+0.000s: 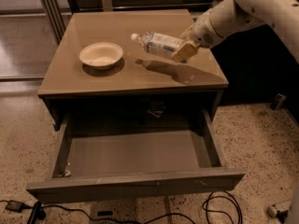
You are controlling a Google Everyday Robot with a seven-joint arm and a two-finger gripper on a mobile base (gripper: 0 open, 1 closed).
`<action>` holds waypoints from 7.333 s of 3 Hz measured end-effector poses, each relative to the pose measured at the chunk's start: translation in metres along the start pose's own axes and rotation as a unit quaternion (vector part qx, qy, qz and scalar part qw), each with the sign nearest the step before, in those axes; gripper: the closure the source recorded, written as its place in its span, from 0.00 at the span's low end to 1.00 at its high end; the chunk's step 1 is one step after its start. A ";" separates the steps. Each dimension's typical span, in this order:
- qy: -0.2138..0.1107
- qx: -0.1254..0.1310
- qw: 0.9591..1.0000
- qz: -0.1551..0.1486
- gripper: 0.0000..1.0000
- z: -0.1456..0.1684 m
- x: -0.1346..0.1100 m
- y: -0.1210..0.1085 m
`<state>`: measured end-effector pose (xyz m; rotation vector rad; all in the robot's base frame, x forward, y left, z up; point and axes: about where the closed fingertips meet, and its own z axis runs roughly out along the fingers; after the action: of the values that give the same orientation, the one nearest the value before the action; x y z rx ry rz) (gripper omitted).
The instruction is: Place blue plastic bottle into top drawer
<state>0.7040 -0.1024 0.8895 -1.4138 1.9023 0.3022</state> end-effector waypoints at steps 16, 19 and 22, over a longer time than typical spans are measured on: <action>0.018 -0.123 0.983 -0.132 1.00 0.112 0.129 0.225; 0.022 -0.132 0.984 -0.120 1.00 0.147 0.167 0.217; 0.025 -0.134 0.983 -0.119 0.23 0.149 0.170 0.217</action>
Offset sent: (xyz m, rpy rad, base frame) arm -0.1449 -0.0506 0.0306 0.0933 -0.1917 0.0214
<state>0.5487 -0.0603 0.6202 -1.8251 1.7565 0.4200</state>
